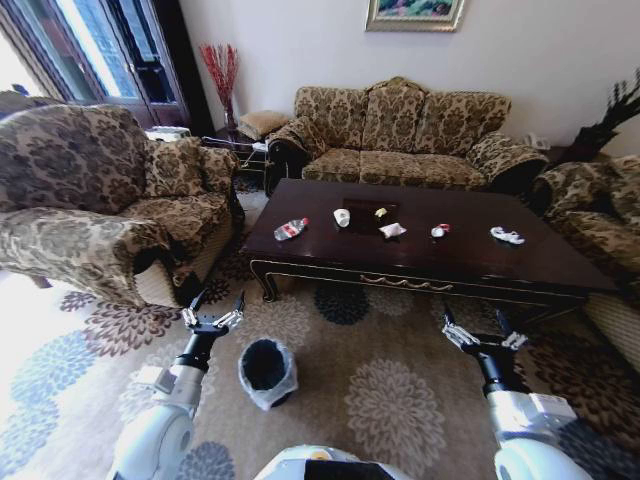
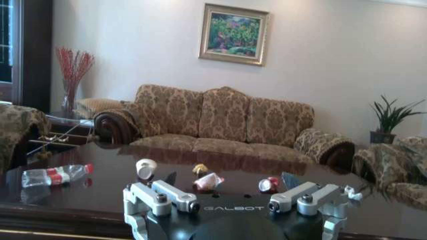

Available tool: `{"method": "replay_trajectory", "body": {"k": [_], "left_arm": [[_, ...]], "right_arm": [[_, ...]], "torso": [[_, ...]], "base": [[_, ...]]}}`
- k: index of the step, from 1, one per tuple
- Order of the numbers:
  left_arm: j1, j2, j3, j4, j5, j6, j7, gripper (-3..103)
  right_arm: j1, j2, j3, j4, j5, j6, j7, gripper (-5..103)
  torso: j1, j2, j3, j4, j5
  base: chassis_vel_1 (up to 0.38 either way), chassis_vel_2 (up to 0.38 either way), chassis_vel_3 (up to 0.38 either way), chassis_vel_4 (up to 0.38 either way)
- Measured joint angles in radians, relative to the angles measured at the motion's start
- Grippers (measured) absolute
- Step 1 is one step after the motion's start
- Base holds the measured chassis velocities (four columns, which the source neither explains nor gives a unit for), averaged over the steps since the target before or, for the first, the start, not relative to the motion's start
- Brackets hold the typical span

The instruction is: Move to the front of the table and place the trash on the table into the trash bin.

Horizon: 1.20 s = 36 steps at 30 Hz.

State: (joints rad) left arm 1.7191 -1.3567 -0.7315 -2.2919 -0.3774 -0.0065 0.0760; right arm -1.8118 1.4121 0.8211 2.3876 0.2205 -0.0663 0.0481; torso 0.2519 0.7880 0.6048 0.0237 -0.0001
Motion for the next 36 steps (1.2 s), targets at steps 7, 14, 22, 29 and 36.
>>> {"method": "replay_trajectory", "body": {"k": [7,14,22,29,36], "left_arm": [[-0.046,0.018,0.064,0.112,-0.004,0.079,-0.009,100],[-0.222,-0.008,0.175,0.493,0.118,0.063,-0.028,100],[-0.346,-0.005,0.201,0.836,0.165,0.037,-0.025,100],[-0.42,-0.023,0.217,1.054,0.166,0.033,-0.021,100],[-0.509,-0.027,0.216,1.202,0.151,0.024,-0.024,100]], "right_arm": [[0.006,-0.002,-0.006,-0.013,0.002,-0.003,0.002,100],[0.015,-0.047,-0.026,-0.041,0.01,-0.03,0.005,100],[0.005,-0.074,-0.009,-0.059,0.023,-0.04,0.021,100],[0.006,-0.086,-0.015,-0.048,0.021,-0.063,0.037,100],[-0.021,-0.094,0.005,-0.023,0.022,-0.065,0.056,100]], "torso": [[0.0,0.0,0.0,0.0004,0.0007],[0.0,0.0,0.0,0.0006,0.0002],[0.0,0.0,0.0,0.0003,0.0004],[0.0,0.0,0.0,0.0005,0.0003],[0.0,0.0,0.0,0.0002,0.0003]], "base": [[0.076,0.063,-0.057,-0.047],[-0.023,-0.008,0.0,-0.003],[0.0,0.0,0.0,0.0],[0.0,0.0,0.0,0.0],[0.0,0.0,0.0,0.0]]}}
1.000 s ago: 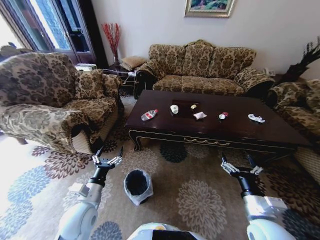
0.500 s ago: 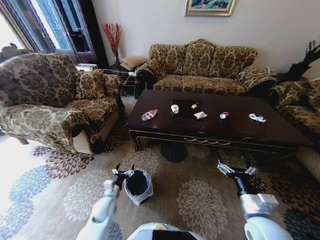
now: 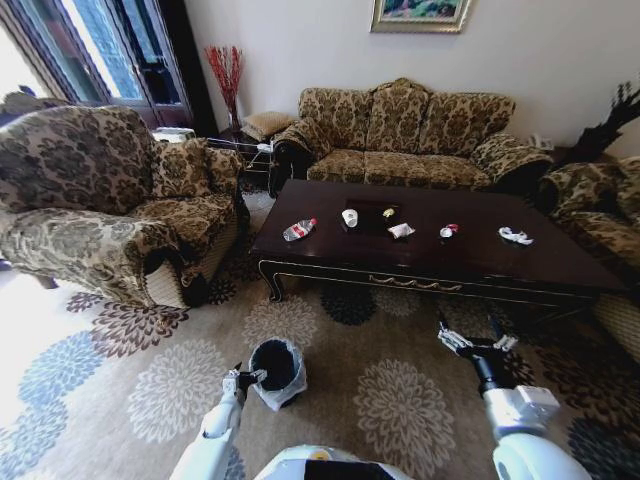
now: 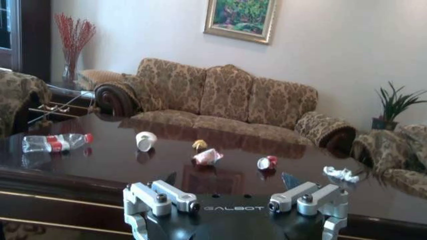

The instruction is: Move to the front of the table and place the trash on the table into the trash bin.

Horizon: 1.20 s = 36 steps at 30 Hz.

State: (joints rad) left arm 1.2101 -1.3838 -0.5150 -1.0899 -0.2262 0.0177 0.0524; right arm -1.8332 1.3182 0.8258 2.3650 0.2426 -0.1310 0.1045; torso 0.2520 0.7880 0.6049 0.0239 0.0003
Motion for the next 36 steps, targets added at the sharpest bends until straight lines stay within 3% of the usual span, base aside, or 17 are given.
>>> {"method": "replay_trajectory", "body": {"k": [11,14,16,22,24,28,30,31,32,34,36], "left_arm": [[-0.077,-0.003,0.006,0.087,-0.025,0.04,-0.002,102],[-0.101,-0.009,0.007,0.131,-0.016,0.045,-0.005,92],[-0.102,-0.01,0.006,0.134,-0.013,0.045,-0.005,92],[-0.102,-0.017,0.004,0.139,0.01,0.045,-0.011,65],[-0.102,-0.017,0.004,0.136,0.011,0.046,-0.012,65],[-0.098,-0.023,0.004,0.127,0.025,0.049,-0.014,43],[-0.096,-0.024,0.004,0.125,0.028,0.05,-0.016,43],[-0.092,-0.024,0.003,0.12,0.032,0.055,-0.018,32],[-0.089,-0.024,0.003,0.117,0.032,0.059,-0.019,32],[-0.086,-0.023,0.002,0.114,0.033,0.063,-0.022,22],[-0.085,-0.022,0.001,0.113,0.033,0.064,-0.023,22]], "right_arm": [[-0.003,0.01,-0.008,-0.002,-0.009,0.005,0.017,100],[-0.002,0.01,-0.01,-0.003,-0.01,0.006,0.017,100],[-0.002,0.01,-0.01,-0.002,-0.01,0.006,0.017,100],[-0.003,0.017,-0.005,-0.003,-0.011,0.017,0.018,100],[-0.002,0.018,-0.006,-0.005,-0.012,0.018,0.018,100],[-0.001,0.024,-0.012,-0.01,-0.016,0.022,0.015,100],[0.0,0.025,-0.012,-0.01,-0.017,0.023,0.015,100],[0.002,0.027,-0.012,-0.01,-0.017,0.024,0.015,100],[0.003,0.028,-0.012,-0.01,-0.016,0.024,0.015,100],[0.006,0.029,-0.01,-0.01,-0.014,0.025,0.015,100],[0.007,0.029,-0.009,-0.01,-0.014,0.026,0.015,100]], "torso": [[0.0,0.0,0.0,0.0002,0.0001],[0.0,0.0,0.0,0.0,0.0],[0.0,0.0,0.0,0.0,0.0],[0.0,0.0,0.0,0.0001,0.0],[0.0,0.0,0.0,0.0001,0.0],[0.0,0.0,0.0,0.0,0.0],[0.0,0.0,0.0,-0.0001,0.0],[0.0,0.0,0.0,0.0001,0.0],[0.0,0.0,0.0,0.0001,0.0001],[0.0,0.0,0.0,0.0001,0.0001],[0.0,0.0,0.0,0.0001,0.0002]], "base": [[0.0,0.0,0.0,0.0],[0.0,0.0,0.0,0.0],[0.0,0.0,0.0,0.0],[0.0,0.0,0.0,0.0],[0.0,0.0,0.0,0.0],[0.0,0.0,0.0,0.0],[0.0,0.0,0.0,0.0],[0.0,0.0,0.0,0.0],[0.0,0.0,0.0,0.0],[0.0,0.0,0.0,0.0],[0.0,0.0,0.0,0.0]]}}
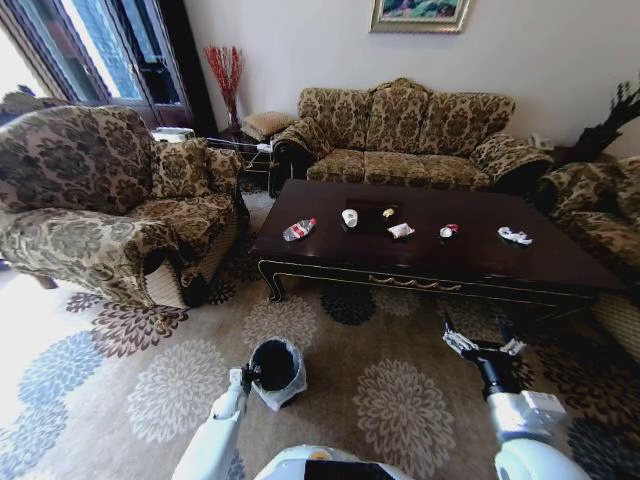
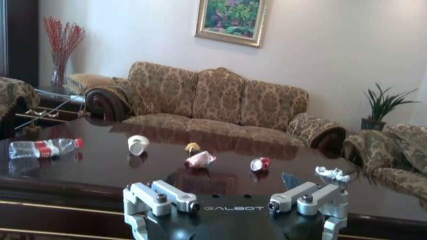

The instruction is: Move to the front of the table and place the trash on the table into the trash bin.

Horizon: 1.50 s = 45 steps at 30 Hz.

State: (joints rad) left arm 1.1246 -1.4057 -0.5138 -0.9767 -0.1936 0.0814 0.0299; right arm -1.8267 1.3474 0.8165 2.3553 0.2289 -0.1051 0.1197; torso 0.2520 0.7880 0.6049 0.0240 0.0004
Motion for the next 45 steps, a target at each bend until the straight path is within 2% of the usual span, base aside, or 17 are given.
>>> {"method": "replay_trajectory", "body": {"k": [1,3,5,10,14,19,20,21,24,25,28,30,33,37,45], "left_arm": [[0.002,0.001,0.0,-0.003,0.0,0.001,-0.001,11],[0.004,0.001,0.0,-0.006,0.0,0.003,-0.001,11],[0.009,0.001,0.002,-0.015,-0.002,0.007,0.001,4],[0.016,0.001,0.001,-0.027,-0.002,0.007,0.0,3],[0.054,0.012,0.0,-0.111,-0.015,0.006,0.001,3],[0.148,0.059,-0.031,-0.403,-0.057,0.022,-0.011,3],[0.173,0.073,-0.046,-0.496,-0.068,0.026,-0.024,3],[0.173,0.073,-0.046,-0.496,-0.068,0.026,-0.024,3],[0.229,0.118,-0.106,-0.741,-0.064,0.037,-0.074,3],[0.229,0.118,-0.106,-0.741,-0.064,0.037,-0.074,3],[0.259,0.165,-0.178,-0.971,-0.107,0.092,-0.116,3],[0.263,0.173,-0.191,-1.002,-0.12,0.099,-0.12,3],[0.285,0.206,-0.244,-1.125,-0.197,0.123,-0.135,3],[0.305,0.216,-0.27,-1.195,-0.236,0.123,-0.137,3],[0.316,0.216,-0.282,-1.264,-0.25,0.116,-0.159,3]], "right_arm": [[0.001,0.0,0.001,0.0,0.002,0.001,0.0,100],[0.001,0.0,0.002,-0.001,0.002,0.002,0.0,100],[0.003,0.001,0.001,-0.006,0.003,0.005,0.0,100],[0.008,0.002,0.0,-0.011,0.003,0.008,0.0,100],[0.015,0.003,-0.001,-0.013,0.007,0.007,0.0,100],[0.02,0.0,0.002,-0.013,0.017,-0.001,0.002,100],[0.022,0.001,0.001,-0.013,0.018,-0.002,0.002,100],[0.022,0.001,0.001,-0.013,0.018,-0.002,0.002,100],[0.025,0.01,-0.004,-0.022,0.018,-0.002,0.001,100],[0.025,0.01,-0.004,-0.022,0.018,-0.002,0.001,100],[0.035,0.015,-0.011,-0.026,0.018,0.0,-0.01,100],[0.038,0.016,-0.012,-0.026,0.02,0.002,-0.013,100],[0.05,0.016,-0.01,-0.013,0.024,0.009,-0.03,100],[0.05,0.021,-0.005,-0.011,0.025,0.022,-0.061,100],[0.041,0.029,-0.006,-0.036,0.028,0.068,-0.091,100]], "torso": [[0.0,0.0,0.0,0.0001,-0.0001],[0.0,0.0,0.0,0.0,-0.0001],[0.0,0.0,0.0,-0.0006,-0.0008],[0.0,0.0,0.0,0.0001,-0.0001],[0.0,0.0,0.0,-0.0001,-0.0006],[0.0,0.0,0.0,-0.0001,-0.0004],[0.0,0.0,0.0,0.0,-0.0004],[0.0,0.0,0.0,0.0,-0.0004],[0.0,0.0,0.0,0.0,0.0003],[0.0,0.0,0.0,0.0,0.0003],[0.0,0.0,0.0,-0.0002,-0.0002],[0.0,0.0,0.0,-0.0003,0.0],[0.0,0.0,0.0,0.0,-0.0004],[0.0,0.0,0.0,0.0001,-0.0003],[0.0,0.0,0.0,-0.0001,-0.0002]], "base": [[0.0,0.0,0.0,0.0],[0.0,0.0,0.0,0.0],[0.0,0.0,0.0,0.0],[0.0,0.0,0.0,0.0],[0.0,0.0,0.0,0.0],[0.0,0.0,0.0,0.0],[0.0,0.0,0.0,0.0],[0.0,0.0,0.0,0.0],[0.0,0.0,0.0,0.0],[0.0,0.0,0.0,0.0],[0.0,0.0,0.0,0.0],[0.0,0.0,0.0,0.0],[0.0,0.0,0.0,0.0],[0.0,0.0,0.0,0.0],[0.0,0.0,0.0,0.0]]}}
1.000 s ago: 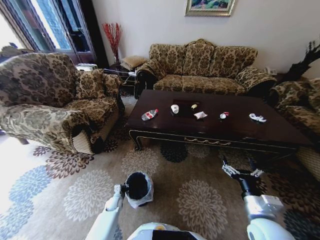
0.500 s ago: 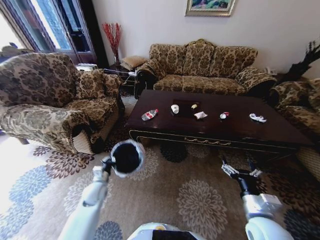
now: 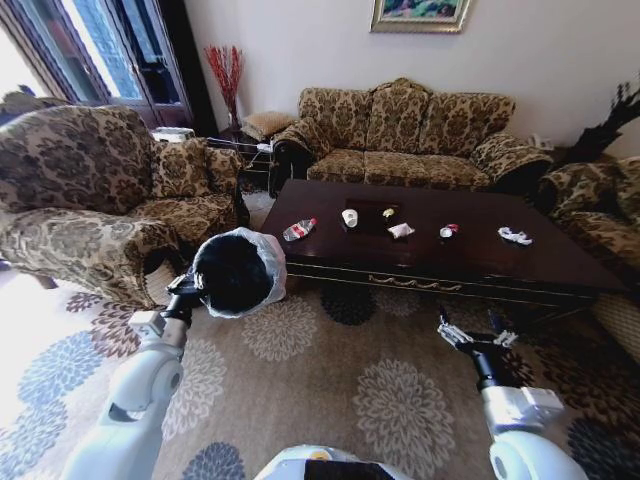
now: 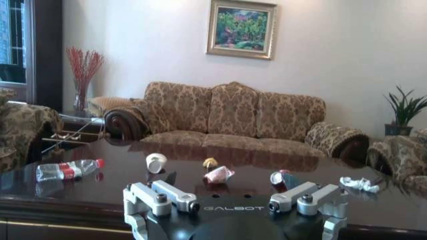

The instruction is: Move to the front of the table and place the trash on the table into the trash bin.

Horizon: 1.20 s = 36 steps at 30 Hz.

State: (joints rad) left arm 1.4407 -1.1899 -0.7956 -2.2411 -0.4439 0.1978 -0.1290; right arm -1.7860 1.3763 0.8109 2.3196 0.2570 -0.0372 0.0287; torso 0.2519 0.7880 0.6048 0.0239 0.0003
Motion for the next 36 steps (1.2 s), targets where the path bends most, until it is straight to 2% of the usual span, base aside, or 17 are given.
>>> {"method": "replay_trajectory", "body": {"k": [9,16,20,24,28,32,33,36], "left_arm": [[0.01,0.0,0.009,-0.021,0.0,-0.008,-0.006,3],[0.014,-0.012,0.008,-0.019,0.009,-0.012,-0.004,3],[0.022,-0.02,0.007,-0.02,0.016,-0.012,-0.002,3],[0.025,-0.027,0.009,-0.02,0.023,-0.013,0.001,3],[0.024,-0.033,0.011,-0.018,0.03,-0.016,0.001,3],[0.024,-0.036,0.012,-0.013,0.032,-0.016,0.001,3],[0.026,-0.038,0.012,-0.012,0.033,-0.016,0.001,3],[0.027,-0.039,0.012,-0.012,0.033,-0.016,0.0,3]], "right_arm": [[-0.001,0.0,-0.003,-0.003,-0.001,0.003,0.0,100],[-0.002,0.008,-0.003,-0.013,-0.001,0.014,0.0,100],[-0.005,0.01,-0.002,-0.018,-0.002,0.018,-0.003,100],[-0.005,0.01,0.0,-0.024,-0.002,0.02,-0.003,100],[-0.004,0.01,0.0,-0.037,-0.004,0.022,-0.007,100],[-0.002,0.01,0.0,-0.049,-0.007,0.024,-0.008,100],[-0.002,0.01,0.0,-0.056,-0.01,0.024,-0.01,100],[-0.001,0.011,0.0,-0.061,-0.011,0.025,-0.011,100]], "torso": [[0.0,0.0,0.0,0.0,0.0001],[0.0,0.0,0.0,-0.0002,-0.0001],[0.0,0.0,0.0,0.0006,0.0006],[0.0,0.0,0.0,-0.0006,-0.0008],[0.0,0.0,0.0,0.0003,0.0008],[0.0,0.0,0.0,-0.0003,-0.0008],[0.0,0.0,0.0,0.0004,0.0006],[0.0,0.0,0.0,0.0005,0.0012]], "base": [[-0.054,0.057,0.054,-0.061],[-0.203,0.205,0.192,-0.218],[-0.276,0.309,0.305,-0.266],[-0.296,0.313,0.346,-0.258],[-0.267,0.371,0.368,-0.27],[-0.263,0.362,0.396,-0.261],[-0.24,0.396,0.399,-0.232],[-0.232,0.396,0.389,-0.224]]}}
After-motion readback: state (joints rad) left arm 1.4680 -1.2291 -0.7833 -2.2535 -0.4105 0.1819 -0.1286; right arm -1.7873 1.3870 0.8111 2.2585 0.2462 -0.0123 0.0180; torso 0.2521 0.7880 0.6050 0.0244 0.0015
